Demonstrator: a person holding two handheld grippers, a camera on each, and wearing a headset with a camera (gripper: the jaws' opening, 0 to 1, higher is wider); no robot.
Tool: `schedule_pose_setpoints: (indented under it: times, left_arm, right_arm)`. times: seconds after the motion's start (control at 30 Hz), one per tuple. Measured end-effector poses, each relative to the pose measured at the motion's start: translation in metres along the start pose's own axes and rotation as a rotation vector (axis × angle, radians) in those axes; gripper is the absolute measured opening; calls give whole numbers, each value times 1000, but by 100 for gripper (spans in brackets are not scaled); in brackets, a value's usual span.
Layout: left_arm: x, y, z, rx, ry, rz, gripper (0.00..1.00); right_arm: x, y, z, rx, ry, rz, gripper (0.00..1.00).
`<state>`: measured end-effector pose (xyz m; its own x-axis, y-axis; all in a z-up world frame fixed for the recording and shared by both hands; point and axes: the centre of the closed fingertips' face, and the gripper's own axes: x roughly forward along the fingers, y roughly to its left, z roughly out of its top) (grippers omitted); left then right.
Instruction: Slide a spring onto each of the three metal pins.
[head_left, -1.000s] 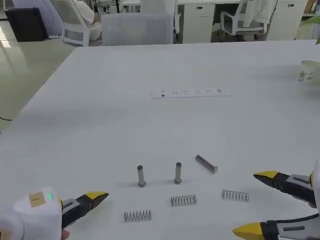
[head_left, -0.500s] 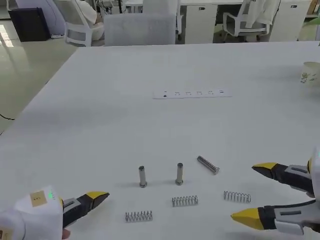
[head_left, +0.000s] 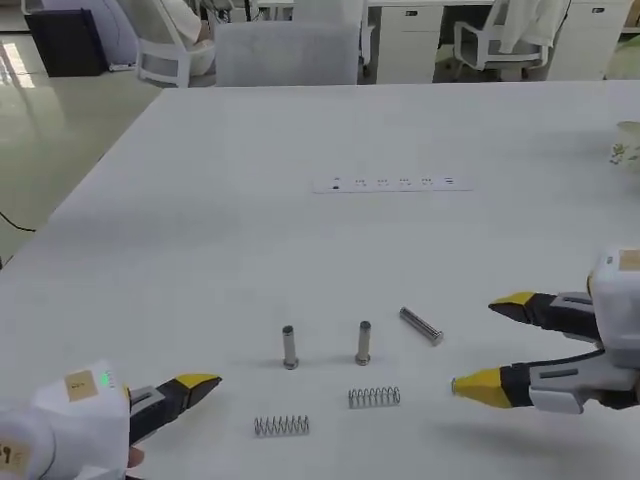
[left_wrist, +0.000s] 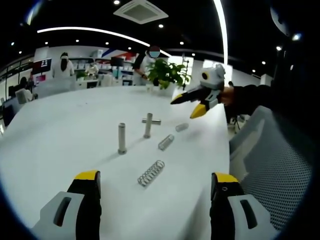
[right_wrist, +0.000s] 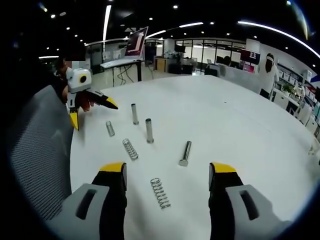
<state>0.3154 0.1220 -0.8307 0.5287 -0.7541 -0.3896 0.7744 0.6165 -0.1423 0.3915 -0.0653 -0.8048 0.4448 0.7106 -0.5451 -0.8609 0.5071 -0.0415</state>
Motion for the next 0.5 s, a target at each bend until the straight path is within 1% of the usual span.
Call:
schedule_pose_setpoints:
  times: [0.13,0.2,0.27,0.4,0.5]
  left_arm:
    - [0,0,0,0,0,1,88]
    - [0,0,0,1,1,1,88]
    - [0,0,0,1,0,1,88]
    - [0,0,0,0,-1,1,88]
    - [0,0,0,-1,-2,2,88]
  right_arm:
    - [4,-4,6,4,9,7,61]
    - [7,-7,7,3,17,-1,59]
    - [8,-9,7,-2,28,-6,56]
    - [13,-10,8,-11,47,-1,54]
    - [17,-12,7,-22,71,-3,52]
